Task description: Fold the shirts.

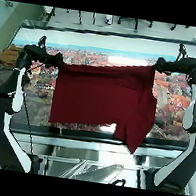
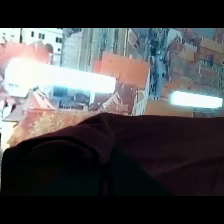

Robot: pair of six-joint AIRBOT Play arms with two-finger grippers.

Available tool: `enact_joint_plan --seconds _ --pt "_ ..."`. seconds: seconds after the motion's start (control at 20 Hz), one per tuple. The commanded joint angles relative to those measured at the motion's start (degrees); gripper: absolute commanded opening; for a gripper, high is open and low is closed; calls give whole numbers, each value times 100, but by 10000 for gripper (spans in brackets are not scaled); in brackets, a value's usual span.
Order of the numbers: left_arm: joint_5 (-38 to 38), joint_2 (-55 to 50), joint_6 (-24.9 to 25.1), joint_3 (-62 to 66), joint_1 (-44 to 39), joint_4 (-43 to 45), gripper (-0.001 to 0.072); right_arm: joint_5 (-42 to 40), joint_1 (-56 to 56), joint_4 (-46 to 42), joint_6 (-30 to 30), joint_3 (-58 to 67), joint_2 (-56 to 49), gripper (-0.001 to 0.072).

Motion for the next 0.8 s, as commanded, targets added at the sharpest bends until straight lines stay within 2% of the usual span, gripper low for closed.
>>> enact_joint_plan --seconds 0.0,0.2,0.3,0.4,0.55,0.75 --pt "409 151 55 -240 -7 297 14 -483 61 -1357 -20 -498 448 23" --pt "1016 149 -155 -238 -258 1075 14 -682 195 -2098 2 -1069 562 23" --pt "1172 146 -435 -238 -365 1714 14 -632 295 -2553 153 -1200 555 23" --pt "1207 144 -511 -238 -442 2059 14 -535 378 -2806 267 -1215 540 23" --pt "1158 109 -516 -238 -503 2059 14 -481 468 -2833 341 -1215 509 23" --pt "1473 -107 -553 -238 -553 2048 14 -516 494 -2828 389 -1215 433 24"
